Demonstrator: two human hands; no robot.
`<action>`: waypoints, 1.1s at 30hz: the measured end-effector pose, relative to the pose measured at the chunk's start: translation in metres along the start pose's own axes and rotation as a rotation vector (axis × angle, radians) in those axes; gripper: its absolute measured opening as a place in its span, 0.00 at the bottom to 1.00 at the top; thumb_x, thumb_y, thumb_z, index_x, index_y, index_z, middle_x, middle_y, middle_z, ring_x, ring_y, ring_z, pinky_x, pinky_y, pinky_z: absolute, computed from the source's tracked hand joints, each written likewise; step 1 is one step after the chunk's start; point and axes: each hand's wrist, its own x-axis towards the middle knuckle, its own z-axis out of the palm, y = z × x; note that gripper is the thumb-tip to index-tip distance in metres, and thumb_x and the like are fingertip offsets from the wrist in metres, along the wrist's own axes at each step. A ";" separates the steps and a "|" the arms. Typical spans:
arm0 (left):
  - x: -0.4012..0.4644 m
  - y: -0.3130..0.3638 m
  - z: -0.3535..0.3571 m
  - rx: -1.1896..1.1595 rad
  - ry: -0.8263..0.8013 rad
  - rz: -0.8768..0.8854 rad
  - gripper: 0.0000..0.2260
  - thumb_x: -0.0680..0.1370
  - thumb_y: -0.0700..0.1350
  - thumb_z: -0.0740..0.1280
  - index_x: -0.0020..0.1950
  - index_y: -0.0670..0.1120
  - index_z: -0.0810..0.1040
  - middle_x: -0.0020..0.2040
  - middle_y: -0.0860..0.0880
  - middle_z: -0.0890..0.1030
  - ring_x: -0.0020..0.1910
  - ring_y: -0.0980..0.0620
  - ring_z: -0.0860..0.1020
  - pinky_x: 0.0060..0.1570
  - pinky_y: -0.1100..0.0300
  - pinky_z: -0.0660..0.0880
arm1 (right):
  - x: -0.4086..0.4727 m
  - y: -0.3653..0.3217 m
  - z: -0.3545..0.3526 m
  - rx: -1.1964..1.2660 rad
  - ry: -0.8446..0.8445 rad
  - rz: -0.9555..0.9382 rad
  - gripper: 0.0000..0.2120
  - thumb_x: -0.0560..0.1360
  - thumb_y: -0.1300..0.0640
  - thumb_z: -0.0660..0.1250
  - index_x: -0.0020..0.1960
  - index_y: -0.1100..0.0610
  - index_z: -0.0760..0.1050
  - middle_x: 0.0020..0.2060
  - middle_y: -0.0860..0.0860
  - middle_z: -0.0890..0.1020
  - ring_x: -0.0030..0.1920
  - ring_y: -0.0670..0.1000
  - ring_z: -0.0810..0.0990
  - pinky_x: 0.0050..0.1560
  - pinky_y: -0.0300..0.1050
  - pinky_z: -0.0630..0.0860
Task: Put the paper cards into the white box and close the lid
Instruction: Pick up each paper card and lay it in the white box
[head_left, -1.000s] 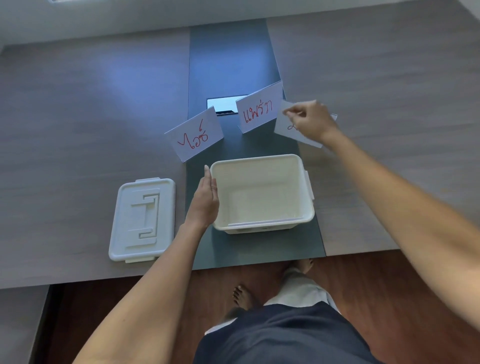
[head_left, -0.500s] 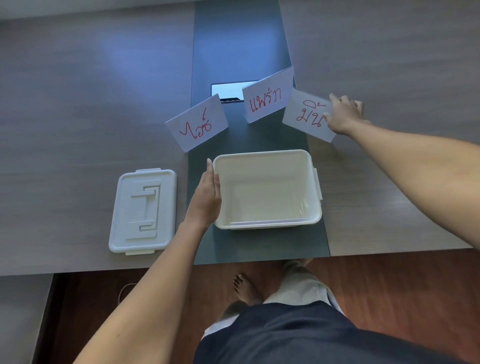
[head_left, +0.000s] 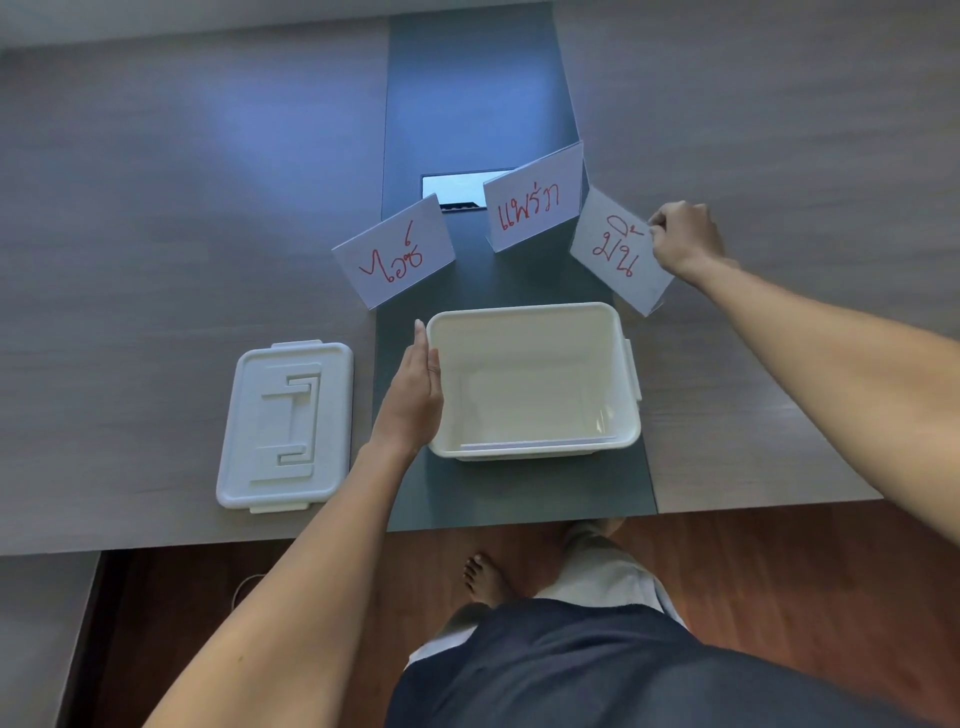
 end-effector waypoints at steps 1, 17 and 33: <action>0.000 0.000 0.000 -0.001 0.001 0.003 0.25 0.85 0.52 0.47 0.82 0.48 0.48 0.77 0.52 0.64 0.73 0.52 0.65 0.63 0.64 0.60 | -0.003 -0.003 -0.003 0.016 0.027 -0.018 0.12 0.80 0.59 0.61 0.55 0.65 0.80 0.54 0.63 0.83 0.53 0.63 0.82 0.46 0.48 0.76; 0.001 -0.001 0.000 -0.015 0.002 0.007 0.24 0.86 0.51 0.47 0.81 0.47 0.49 0.74 0.50 0.67 0.71 0.51 0.67 0.62 0.64 0.60 | -0.117 -0.066 -0.044 0.290 0.319 -0.498 0.13 0.80 0.55 0.64 0.56 0.61 0.82 0.51 0.56 0.85 0.48 0.53 0.83 0.47 0.36 0.77; 0.000 -0.001 0.001 -0.048 0.001 0.019 0.24 0.86 0.52 0.47 0.81 0.47 0.50 0.76 0.50 0.65 0.73 0.50 0.66 0.63 0.63 0.60 | -0.211 -0.042 0.006 0.302 -0.067 -0.628 0.08 0.78 0.64 0.68 0.56 0.62 0.82 0.49 0.53 0.85 0.48 0.53 0.84 0.50 0.47 0.81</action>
